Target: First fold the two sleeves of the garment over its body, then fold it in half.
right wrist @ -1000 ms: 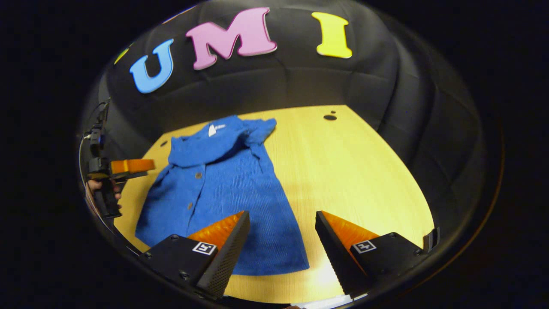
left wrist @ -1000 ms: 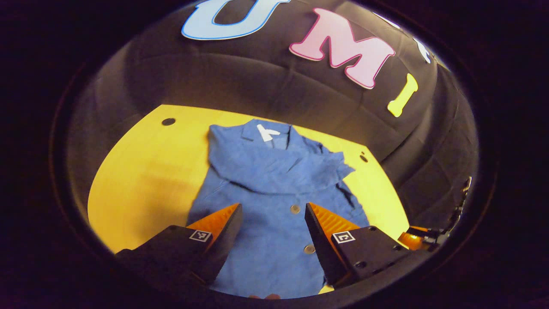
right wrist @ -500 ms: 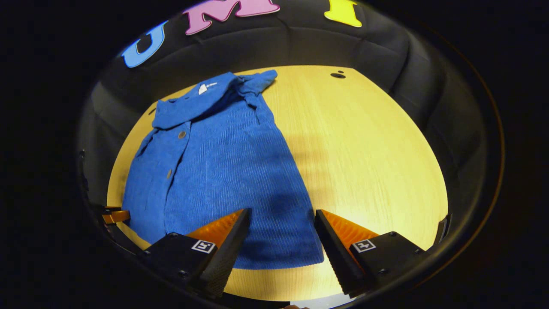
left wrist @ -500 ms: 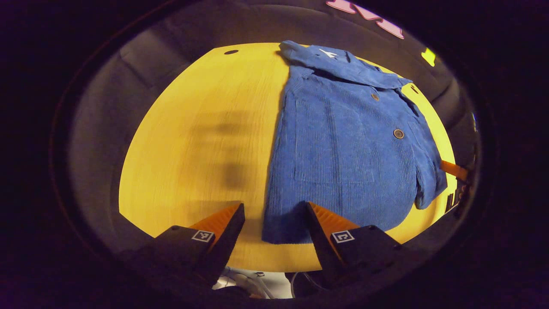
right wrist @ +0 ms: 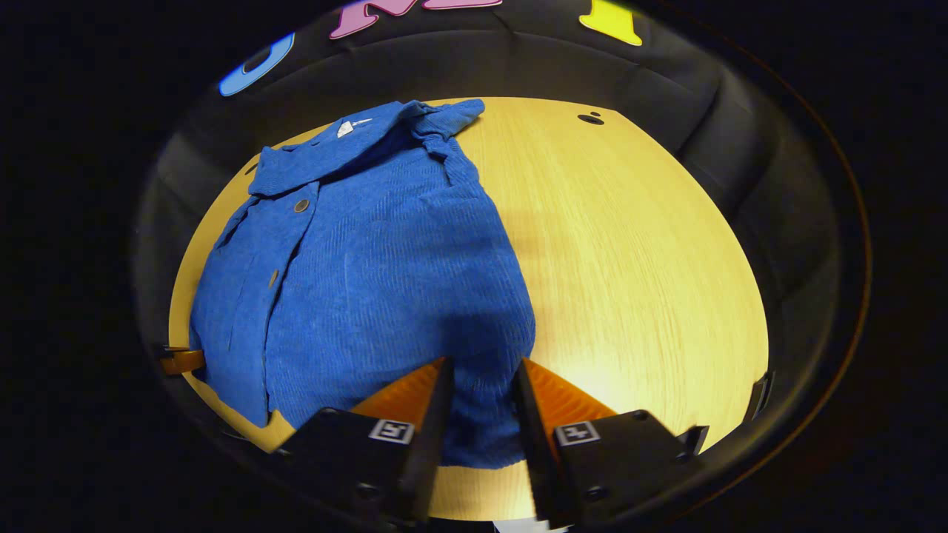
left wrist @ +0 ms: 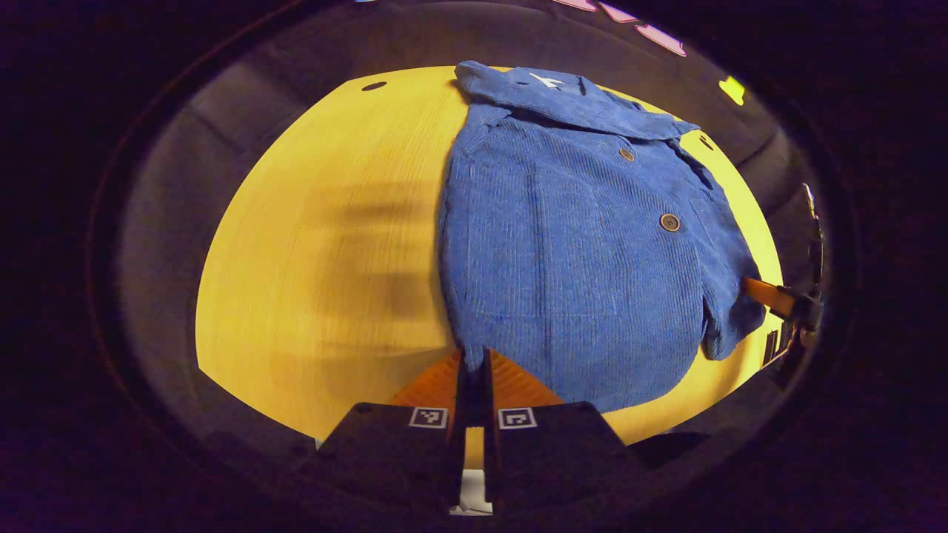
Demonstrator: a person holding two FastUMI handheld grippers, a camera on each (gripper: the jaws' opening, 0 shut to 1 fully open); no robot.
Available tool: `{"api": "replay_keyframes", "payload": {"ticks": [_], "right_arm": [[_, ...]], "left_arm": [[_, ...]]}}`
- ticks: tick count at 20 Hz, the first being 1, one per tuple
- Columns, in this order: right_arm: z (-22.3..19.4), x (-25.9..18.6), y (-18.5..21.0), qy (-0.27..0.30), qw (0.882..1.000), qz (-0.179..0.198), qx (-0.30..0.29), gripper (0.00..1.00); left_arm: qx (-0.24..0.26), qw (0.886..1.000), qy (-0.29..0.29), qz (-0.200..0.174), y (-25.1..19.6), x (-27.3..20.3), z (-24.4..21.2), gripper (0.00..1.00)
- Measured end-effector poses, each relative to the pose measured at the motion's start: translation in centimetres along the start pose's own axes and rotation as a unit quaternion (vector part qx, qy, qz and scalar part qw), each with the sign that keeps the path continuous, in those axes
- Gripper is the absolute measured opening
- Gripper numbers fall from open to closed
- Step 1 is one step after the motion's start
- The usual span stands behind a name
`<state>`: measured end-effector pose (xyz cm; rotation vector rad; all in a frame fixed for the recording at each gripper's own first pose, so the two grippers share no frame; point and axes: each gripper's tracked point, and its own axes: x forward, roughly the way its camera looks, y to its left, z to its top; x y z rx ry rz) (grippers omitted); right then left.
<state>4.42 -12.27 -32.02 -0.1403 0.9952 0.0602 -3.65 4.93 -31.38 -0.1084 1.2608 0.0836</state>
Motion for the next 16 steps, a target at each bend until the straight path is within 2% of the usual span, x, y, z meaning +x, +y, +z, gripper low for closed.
{"api": "replay_keyframes", "payload": {"ticks": [1,2,3,4,7,9,12,16], "right_arm": [[-0.3,-0.1,0.3,0.003,1.000,-0.006,-0.008,0.37],[0.0,0.1,0.8,-0.004,1.000,0.002,-0.019,0.10],[0.0,0.0,1.4,-0.002,0.999,0.018,-0.031,0.08],[0.1,0.1,1.5,-0.002,0.999,0.026,-0.036,0.06],[0.4,0.0,1.6,0.014,0.999,0.041,-0.016,0.05],[1.8,-0.6,1.9,0.008,0.999,0.045,-0.004,0.05],[6.1,-2.3,3.0,-0.022,0.998,0.064,-0.008,0.05],[14.7,-4.1,5.9,-0.080,0.991,0.105,-0.002,0.05]], "left_arm": [[0.007,1.000,0.000,-0.014,-0.9,-0.2,-0.2,0.06],[0.005,1.000,-0.006,-0.020,-1.3,0.6,-0.4,0.06],[-0.002,0.999,-0.001,-0.034,-2.0,0.9,-0.3,0.00],[-0.004,0.999,-0.005,-0.052,-2.4,-0.1,0.1,0.00],[-0.029,0.996,0.002,-0.082,-3.3,-0.3,0.2,0.00],[-0.039,0.995,-0.014,-0.096,-3.8,-1.4,1.8,0.00],[-0.042,0.992,-0.049,-0.110,-4.3,-4.0,6.1,0.00],[-0.045,0.981,-0.139,-0.127,-4.9,-7.9,14.3,0.00]]}}
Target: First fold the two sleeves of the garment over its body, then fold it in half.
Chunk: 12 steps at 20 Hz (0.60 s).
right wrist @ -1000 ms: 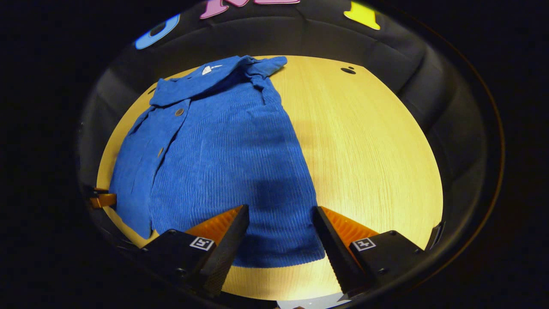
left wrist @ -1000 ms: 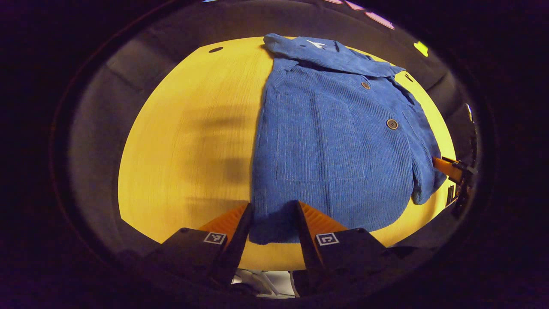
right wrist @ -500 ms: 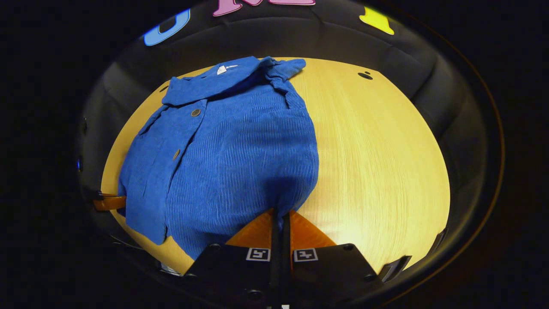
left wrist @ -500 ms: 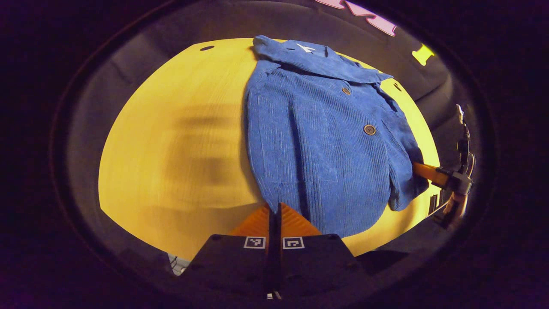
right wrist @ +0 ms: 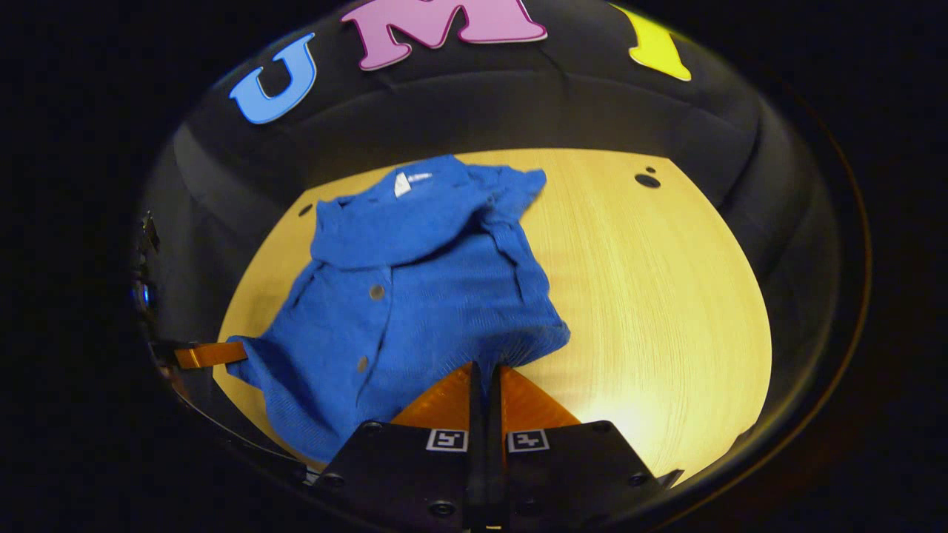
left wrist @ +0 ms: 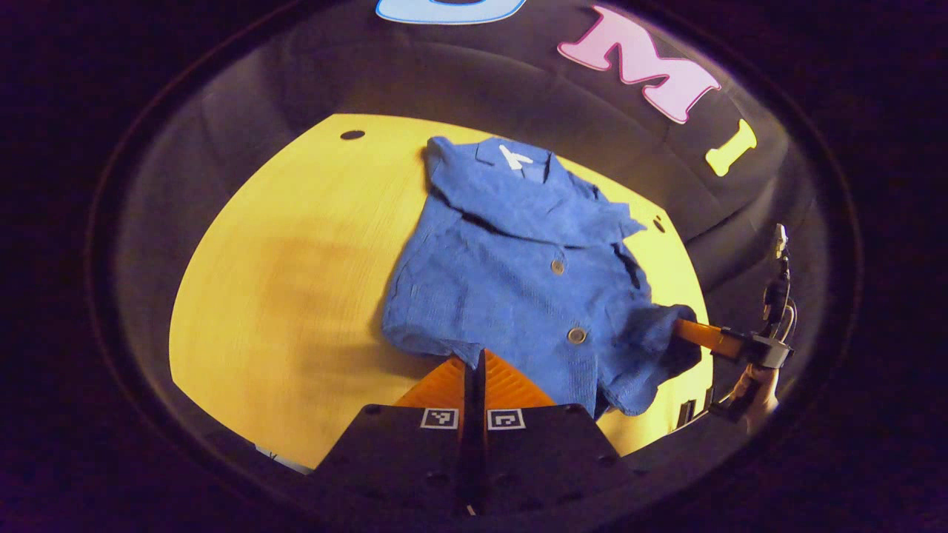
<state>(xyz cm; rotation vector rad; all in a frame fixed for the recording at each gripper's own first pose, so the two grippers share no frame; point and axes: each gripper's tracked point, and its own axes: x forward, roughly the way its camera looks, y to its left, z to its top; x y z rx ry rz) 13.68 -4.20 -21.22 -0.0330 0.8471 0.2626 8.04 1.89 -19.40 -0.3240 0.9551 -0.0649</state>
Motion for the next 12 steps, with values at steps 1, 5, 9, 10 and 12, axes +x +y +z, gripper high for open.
{"api": "replay_keyframes", "payload": {"ticks": [1,5,9,10,12], "right_arm": [[2.6,0.5,0.5,-0.016,1.000,0.011,-0.008,0.05],[12.3,3.1,1.4,-0.076,0.996,0.035,-0.017,0.00],[21.3,6.2,0.5,-0.128,0.990,0.031,-0.043,0.05],[23.1,7.3,0.2,-0.134,0.989,0.026,-0.054,0.05],[26.1,9.8,-0.3,-0.148,0.987,0.014,-0.065,0.04]], "left_arm": [[0.005,1.000,-0.020,-0.007,-0.5,-0.1,2.3,0.00],[0.039,0.995,-0.087,0.006,-1.6,0.7,11.5,0.00],[0.058,0.986,-0.155,0.009,-2.0,2.8,20.9,0.00],[0.056,0.985,-0.164,0.012,-1.7,3.4,22.8,0.00],[0.061,0.980,-0.190,0.025,-0.8,4.9,26.7,0.00]]}}
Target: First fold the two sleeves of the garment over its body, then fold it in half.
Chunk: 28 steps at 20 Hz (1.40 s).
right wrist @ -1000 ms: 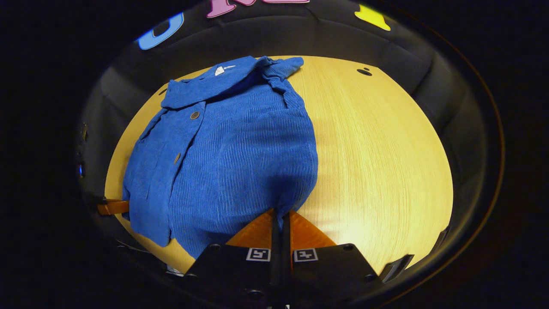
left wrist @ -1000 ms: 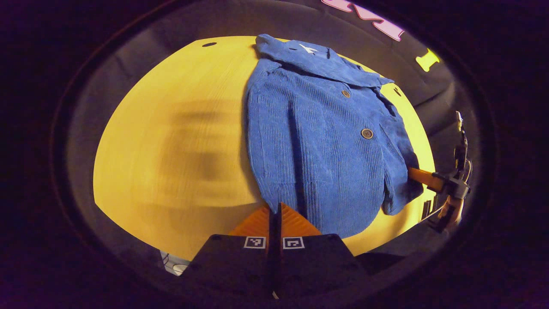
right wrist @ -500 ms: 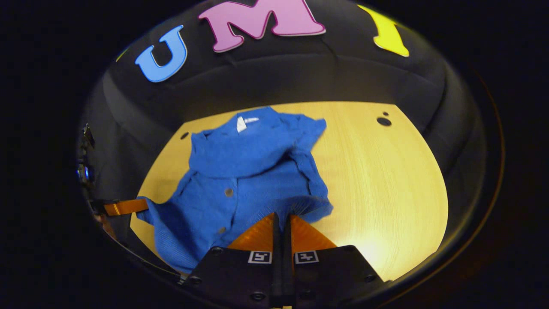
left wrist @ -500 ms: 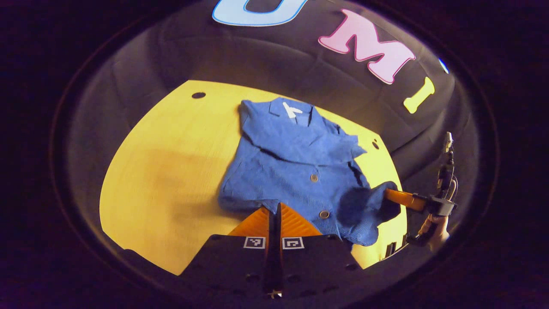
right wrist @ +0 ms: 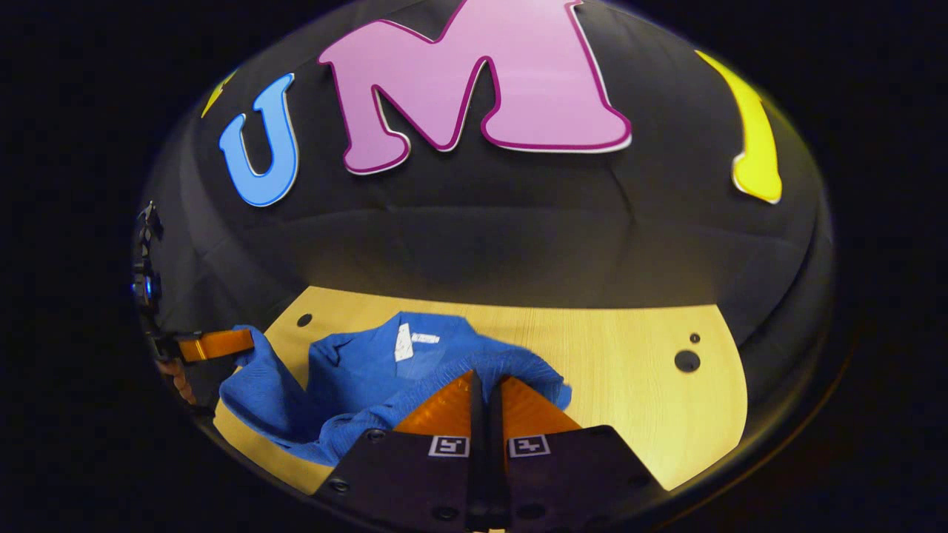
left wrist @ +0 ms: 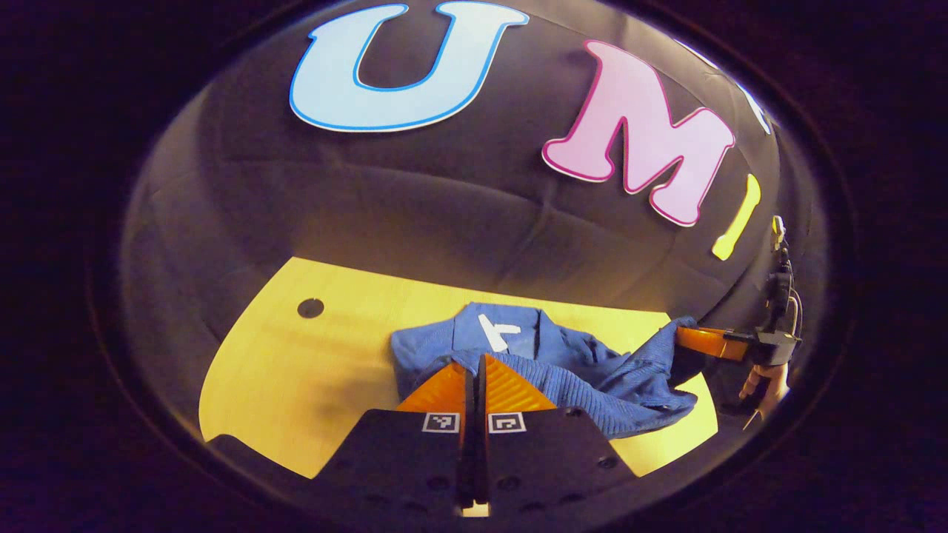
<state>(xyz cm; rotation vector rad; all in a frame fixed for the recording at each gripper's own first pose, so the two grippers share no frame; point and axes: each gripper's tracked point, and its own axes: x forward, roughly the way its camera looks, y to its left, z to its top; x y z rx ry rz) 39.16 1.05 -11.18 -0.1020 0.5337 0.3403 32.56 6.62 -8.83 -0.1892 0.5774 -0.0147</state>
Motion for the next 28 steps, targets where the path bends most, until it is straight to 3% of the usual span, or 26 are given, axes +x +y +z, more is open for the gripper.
{"api": "replay_keyframes", "payload": {"ticks": [5,8,10,11,12,13,14,15,19,22,24,28], "right_arm": [[1.3,8.5,-2.5,-0.011,0.999,-0.045,0.003,0.05],[0.7,11.6,-5.6,-0.017,0.995,-0.098,-0.012,0.17],[0.7,11.4,-6.9,-0.021,0.992,-0.119,-0.024,0.55],[0.6,11.0,-7.2,-0.020,0.992,-0.120,-0.030,0.59],[0.9,10.3,-7.4,-0.027,0.991,-0.125,-0.029,0.62],[1.2,9.2,-7.4,-0.041,0.991,-0.123,-0.025,0.71],[1.7,8.3,-7.3,-0.056,0.990,-0.125,-0.020,0.96],[1.9,6.8,-7.1,-0.072,0.989,-0.127,-0.015,1.00],[1.1,1.2,-7.7,-0.100,0.982,-0.162,-0.005,0.99],[-0.6,-3.8,-6.4,-0.103,0.982,-0.161,0.007,0.99],[-1.5,-8.3,-5.6,-0.116,0.979,-0.170,0.008,0.98],[-4.3,-17.2,-1.6,-0.145,0.976,-0.158,0.034,0.98]], "left_arm": [[0.024,0.996,-0.054,0.061,3.6,9.1,4.4,0.00],[0.072,0.996,-0.032,0.051,2.5,12.0,3.1,0.07],[0.077,0.995,-0.001,0.057,1.7,12.8,1.7,0.56],[0.077,0.994,-0.001,0.072,1.6,12.4,1.5,0.81],[0.075,0.994,-0.007,0.083,1.8,12.4,1.4,0.84],[0.071,0.994,-0.019,0.083,1.5,12.0,1.7,0.85],[0.066,0.994,-0.030,0.077,1.0,11.1,1.7,0.85],[0.063,0.995,-0.040,0.071,0.6,9.8,1.7,0.86],[0.083,0.991,-0.074,0.078,-0.4,3.8,1.3,0.86],[0.068,0.992,-0.091,0.060,-1.8,-1.6,-0.2,0.82],[0.061,0.992,-0.095,0.053,-2.3,-5.7,-2.1,0.86],[0.105,0.984,-0.129,0.070,-3.0,-15.2,-5.9,0.85]]}}
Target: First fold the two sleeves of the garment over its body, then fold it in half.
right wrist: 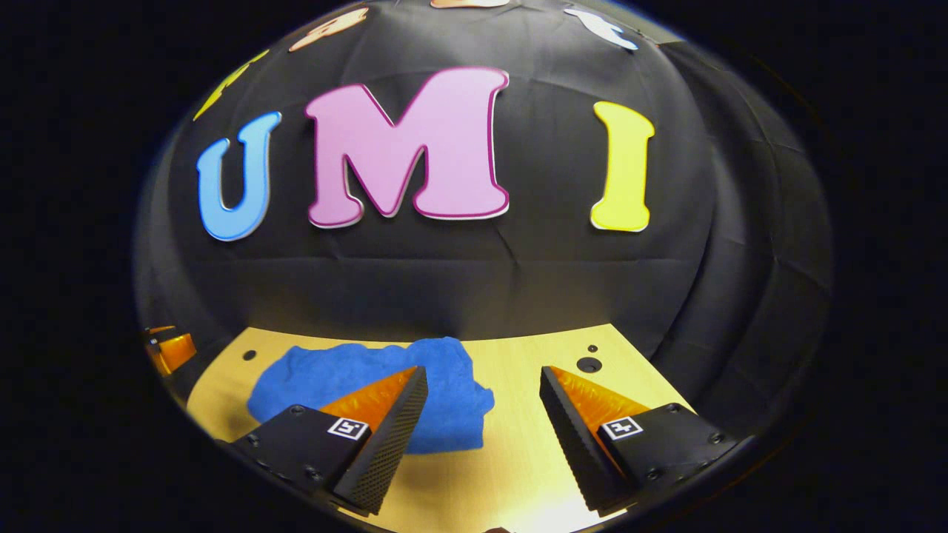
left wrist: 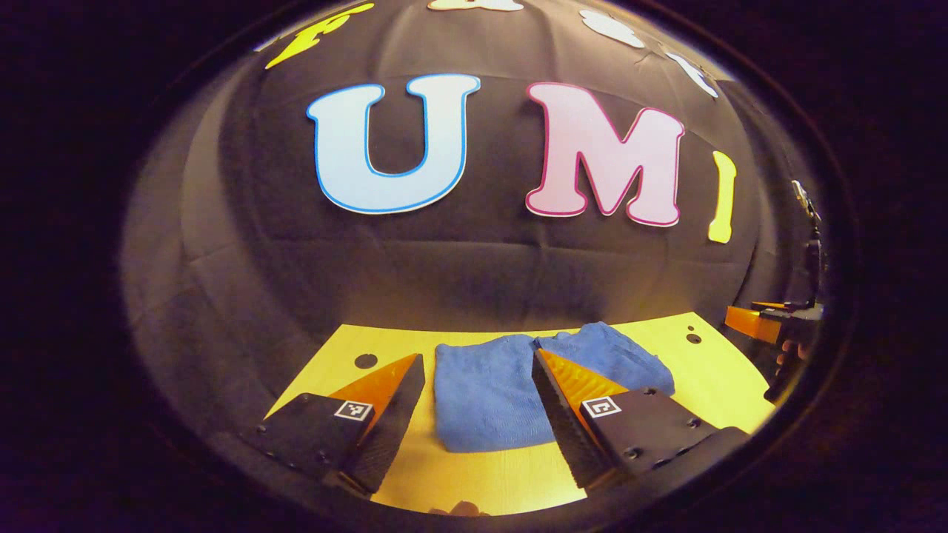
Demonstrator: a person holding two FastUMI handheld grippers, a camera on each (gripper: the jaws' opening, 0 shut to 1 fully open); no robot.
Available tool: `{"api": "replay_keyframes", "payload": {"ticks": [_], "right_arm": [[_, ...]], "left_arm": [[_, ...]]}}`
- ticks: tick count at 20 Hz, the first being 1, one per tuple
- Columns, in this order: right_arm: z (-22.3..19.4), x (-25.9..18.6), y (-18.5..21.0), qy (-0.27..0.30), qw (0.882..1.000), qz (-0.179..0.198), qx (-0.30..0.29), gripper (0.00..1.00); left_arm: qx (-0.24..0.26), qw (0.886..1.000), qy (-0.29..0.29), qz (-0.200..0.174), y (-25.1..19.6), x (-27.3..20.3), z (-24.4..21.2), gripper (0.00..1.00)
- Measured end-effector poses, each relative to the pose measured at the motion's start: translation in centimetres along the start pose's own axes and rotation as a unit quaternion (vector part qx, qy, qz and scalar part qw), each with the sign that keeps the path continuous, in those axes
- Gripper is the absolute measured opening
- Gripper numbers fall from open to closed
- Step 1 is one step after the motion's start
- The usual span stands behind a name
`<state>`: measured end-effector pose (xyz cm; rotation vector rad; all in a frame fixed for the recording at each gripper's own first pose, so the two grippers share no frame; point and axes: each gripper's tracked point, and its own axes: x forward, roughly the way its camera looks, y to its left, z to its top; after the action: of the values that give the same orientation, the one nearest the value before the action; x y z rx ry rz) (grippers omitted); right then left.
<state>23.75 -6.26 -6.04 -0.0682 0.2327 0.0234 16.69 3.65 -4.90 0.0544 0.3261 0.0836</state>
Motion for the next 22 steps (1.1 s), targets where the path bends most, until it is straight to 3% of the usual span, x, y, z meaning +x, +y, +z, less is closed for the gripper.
{"api": "replay_keyframes", "payload": {"ticks": [3,4,6,7,12,14,15,17,19,22], "right_arm": [[-0.7,-6.9,0.6,-0.018,1.000,0.004,0.017,0.97],[-1.0,-9.2,0.8,-0.024,0.999,0.009,0.022,0.97],[-1.1,-13.4,0.5,-0.049,0.998,0.013,0.023,0.97],[-1.5,-15.4,0.3,-0.057,0.998,0.013,0.018,0.97],[-0.6,-25.3,-0.2,-0.113,0.993,0.016,-0.007,0.96],[0.9,-29.0,0.6,-0.151,0.988,0.026,-0.005,0.96],[1.2,-30.8,1.0,-0.165,0.986,0.033,-0.007,0.96],[1.6,-33.6,1.4,-0.187,0.981,0.041,-0.027,0.96],[1.1,-35.5,2.2,-0.203,0.977,0.050,-0.050,0.96],[2.5,-37.0,3.8,-0.258,0.962,0.071,-0.063,0.96]], "left_arm": [[0.034,0.999,-0.029,-0.010,-1.0,-7.2,-1.2,0.82],[0.032,0.999,-0.043,-0.010,-1.6,-9.5,-1.5,0.85],[0.013,0.996,-0.081,-0.025,-2.6,-14.2,-1.7,0.81],[-0.001,0.994,-0.110,-0.028,-3.0,-16.6,-1.6,0.84],[-0.045,0.987,-0.153,-0.035,-3.8,-26.6,-4.9,0.82],[-0.064,0.985,-0.160,-0.014,-3.2,-29.4,-5.5,0.79],[-0.075,0.982,-0.171,0.012,-2.4,-30.4,-5.5,0.85],[-0.083,0.974,-0.209,0.037,-1.2,-32.2,-4.5,0.81],[-0.082,0.963,-0.255,0.044,-0.7,-33.4,-3.6,0.80],[-0.101,0.952,-0.287,0.024,-1.5,-34.8,-3.4,0.80]]}}
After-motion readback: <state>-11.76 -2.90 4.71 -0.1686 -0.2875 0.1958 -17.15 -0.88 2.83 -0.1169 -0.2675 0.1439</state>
